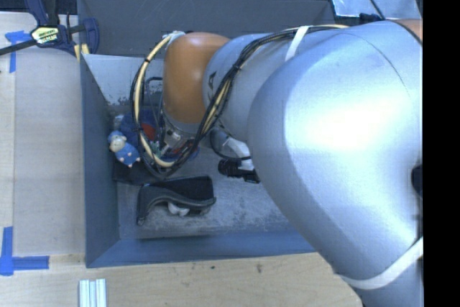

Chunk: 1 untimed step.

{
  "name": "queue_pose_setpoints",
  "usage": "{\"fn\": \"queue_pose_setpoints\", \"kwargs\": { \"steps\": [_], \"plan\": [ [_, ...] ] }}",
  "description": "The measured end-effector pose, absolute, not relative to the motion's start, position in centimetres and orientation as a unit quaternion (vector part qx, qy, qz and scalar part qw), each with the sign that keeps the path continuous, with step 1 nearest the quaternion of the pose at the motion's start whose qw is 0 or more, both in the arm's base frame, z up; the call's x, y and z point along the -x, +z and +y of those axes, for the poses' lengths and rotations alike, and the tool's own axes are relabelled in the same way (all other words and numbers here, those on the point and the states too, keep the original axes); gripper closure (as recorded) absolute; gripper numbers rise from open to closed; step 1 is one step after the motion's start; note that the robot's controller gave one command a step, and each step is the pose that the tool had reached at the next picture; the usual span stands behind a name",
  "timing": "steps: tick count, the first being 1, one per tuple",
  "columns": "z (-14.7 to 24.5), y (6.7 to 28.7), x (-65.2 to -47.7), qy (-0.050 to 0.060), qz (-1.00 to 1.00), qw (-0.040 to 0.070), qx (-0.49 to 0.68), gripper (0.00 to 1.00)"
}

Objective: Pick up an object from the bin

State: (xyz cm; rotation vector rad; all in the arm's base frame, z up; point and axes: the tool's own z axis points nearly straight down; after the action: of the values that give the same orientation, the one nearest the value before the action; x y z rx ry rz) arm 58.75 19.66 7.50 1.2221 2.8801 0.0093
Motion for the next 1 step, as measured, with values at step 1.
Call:
{"fn": "queue_pose_setpoints", "kwargs": {
  "steps": [1],
  "plan": [
    [22.70,21.06,-55.07,0.003,0.918,0.002,-0.396,1.00]
  ]
}}
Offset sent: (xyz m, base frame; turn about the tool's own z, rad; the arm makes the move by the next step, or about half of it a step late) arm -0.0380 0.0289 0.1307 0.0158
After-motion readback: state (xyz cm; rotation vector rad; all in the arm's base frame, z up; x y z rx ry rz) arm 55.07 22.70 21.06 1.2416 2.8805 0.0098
